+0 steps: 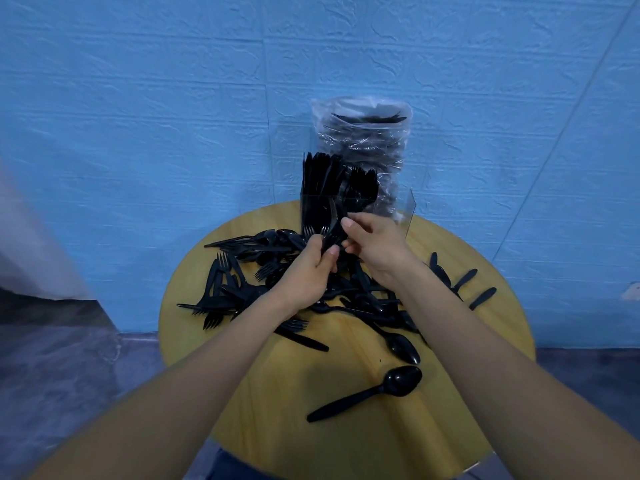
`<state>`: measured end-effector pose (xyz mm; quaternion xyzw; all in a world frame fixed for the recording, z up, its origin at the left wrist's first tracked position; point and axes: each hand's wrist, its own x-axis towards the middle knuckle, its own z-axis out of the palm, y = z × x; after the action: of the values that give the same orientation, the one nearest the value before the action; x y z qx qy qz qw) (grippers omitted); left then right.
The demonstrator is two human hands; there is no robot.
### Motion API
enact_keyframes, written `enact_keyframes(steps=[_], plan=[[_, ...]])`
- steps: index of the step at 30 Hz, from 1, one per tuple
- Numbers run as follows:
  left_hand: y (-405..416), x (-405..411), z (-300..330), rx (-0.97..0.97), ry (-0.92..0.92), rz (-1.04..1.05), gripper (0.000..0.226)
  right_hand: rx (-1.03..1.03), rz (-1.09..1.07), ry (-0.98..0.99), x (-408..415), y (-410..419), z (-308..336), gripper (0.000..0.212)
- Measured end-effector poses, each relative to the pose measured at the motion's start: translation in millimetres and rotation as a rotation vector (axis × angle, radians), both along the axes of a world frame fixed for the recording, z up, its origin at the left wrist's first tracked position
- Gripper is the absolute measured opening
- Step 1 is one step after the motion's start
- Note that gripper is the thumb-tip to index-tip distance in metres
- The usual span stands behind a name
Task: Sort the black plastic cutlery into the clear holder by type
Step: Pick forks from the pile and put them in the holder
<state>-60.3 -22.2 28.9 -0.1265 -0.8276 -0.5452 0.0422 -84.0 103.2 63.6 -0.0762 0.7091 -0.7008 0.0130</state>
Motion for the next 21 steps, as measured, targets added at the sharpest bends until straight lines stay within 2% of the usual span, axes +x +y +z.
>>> enact_keyframes(steps=[3,7,10,16,21], plan=[[-1.5,0.7,3.2,0.073,-0.087,-0.083,0.022,-0.046,0.072,0.032,-3.5,5.2,-8.0,0.019],[-1.4,0.6,4.4,0.119,-0.165,-0.163,0.010,-0.043,0.141,0.037,-9.7,16.1,-9.7,0.020],[-0.3,-5.3,5.9,0.069,-0.152,-0.178,0.005,0.121,0.171,0.060,-15.6,24.4,-4.5,0.020],[8.3,-29.5,15.9,-0.160,-0.045,-0.161,0.001,0.361,0.081,0.161,-34.7,28.5,13.9,0.024],[15.9,-61.9,24.8,-0.293,0.032,-0.139,0.020,0.575,-0.041,0.209,-62.1,31.3,24.9,0.037]])
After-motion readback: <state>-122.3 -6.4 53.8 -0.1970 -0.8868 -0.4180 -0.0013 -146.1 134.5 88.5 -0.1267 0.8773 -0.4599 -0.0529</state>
